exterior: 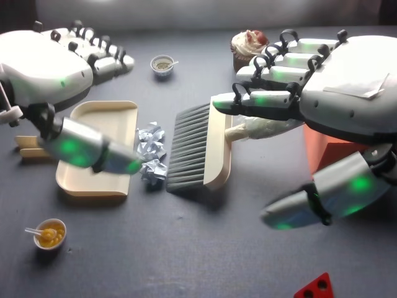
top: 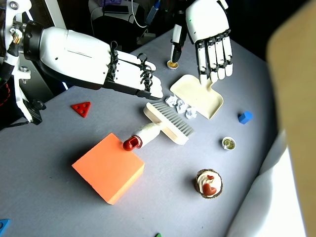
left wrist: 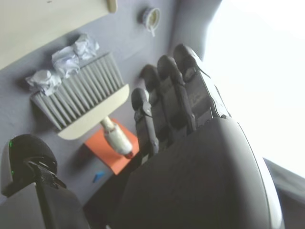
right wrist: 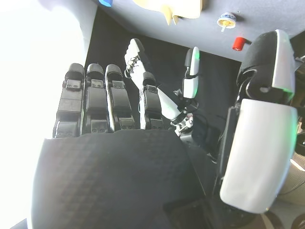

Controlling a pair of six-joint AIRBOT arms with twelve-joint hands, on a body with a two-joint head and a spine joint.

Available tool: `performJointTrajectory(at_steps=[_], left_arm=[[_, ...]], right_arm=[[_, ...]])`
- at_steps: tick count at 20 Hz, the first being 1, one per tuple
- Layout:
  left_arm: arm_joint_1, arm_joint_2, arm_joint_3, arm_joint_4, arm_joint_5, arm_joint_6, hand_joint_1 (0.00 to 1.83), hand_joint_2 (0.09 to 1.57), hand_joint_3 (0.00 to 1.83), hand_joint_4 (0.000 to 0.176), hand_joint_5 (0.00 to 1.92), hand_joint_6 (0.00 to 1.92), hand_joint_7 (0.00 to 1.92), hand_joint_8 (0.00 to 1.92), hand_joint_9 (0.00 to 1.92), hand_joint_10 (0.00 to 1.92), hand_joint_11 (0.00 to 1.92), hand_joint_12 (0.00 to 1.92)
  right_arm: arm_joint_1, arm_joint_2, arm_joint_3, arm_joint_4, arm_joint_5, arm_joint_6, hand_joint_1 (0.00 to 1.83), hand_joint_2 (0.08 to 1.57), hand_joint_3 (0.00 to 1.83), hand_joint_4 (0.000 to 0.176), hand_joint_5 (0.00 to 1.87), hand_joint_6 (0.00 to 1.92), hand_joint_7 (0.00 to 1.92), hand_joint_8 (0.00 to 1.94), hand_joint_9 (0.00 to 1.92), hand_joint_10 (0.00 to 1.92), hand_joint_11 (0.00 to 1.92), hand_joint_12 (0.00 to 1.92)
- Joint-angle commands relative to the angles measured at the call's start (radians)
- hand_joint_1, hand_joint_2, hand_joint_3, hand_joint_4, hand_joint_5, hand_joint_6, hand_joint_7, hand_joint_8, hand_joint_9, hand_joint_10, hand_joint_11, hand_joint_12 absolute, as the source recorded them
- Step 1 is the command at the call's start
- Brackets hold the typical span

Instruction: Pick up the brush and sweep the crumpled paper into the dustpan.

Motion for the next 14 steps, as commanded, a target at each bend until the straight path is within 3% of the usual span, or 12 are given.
performJointTrajectory(at_steps=[1, 7, 12, 14], left_arm=[[-0.015, 0.009, 0.000, 0.013, -0.070, 0.015, 0.00, 0.79, 0.01, 0.000, 0.08, 0.01, 0.08, 0.01, 0.07, 0.01, 0.04, 0.02], [-0.035, 0.008, 0.006, -0.055, -0.051, 0.109, 0.00, 0.80, 0.00, 0.000, 0.07, 0.00, 0.11, 0.00, 0.11, 0.00, 0.04, 0.01], [-0.045, 0.005, 0.004, -0.228, -0.029, 0.335, 0.00, 0.75, 0.00, 0.000, 0.07, 0.00, 0.09, 0.00, 0.09, 0.00, 0.03, 0.00], [-0.047, -0.003, 0.021, -0.229, 0.005, 0.354, 0.08, 0.74, 0.00, 0.000, 0.06, 0.00, 0.09, 0.00, 0.09, 0.00, 0.04, 0.01]], right_arm=[[0.021, 0.011, -0.005, -0.019, -0.081, 0.003, 0.00, 0.78, 0.01, 0.000, 0.03, 0.00, 0.06, 0.00, 0.06, 0.00, 0.02, 0.05], [0.020, 0.011, -0.005, -0.019, -0.083, 0.003, 0.00, 0.80, 0.00, 0.000, 0.04, 0.00, 0.08, 0.00, 0.08, 0.00, 0.06, 0.04], [0.020, 0.011, -0.008, -0.020, -0.085, 0.003, 0.00, 0.83, 0.01, 0.000, 0.07, 0.01, 0.11, 0.01, 0.11, 0.01, 0.09, 0.04], [0.020, 0.011, -0.009, -0.024, -0.085, 0.003, 0.00, 0.83, 0.01, 0.000, 0.05, 0.00, 0.09, 0.00, 0.10, 0.00, 0.09, 0.04]])
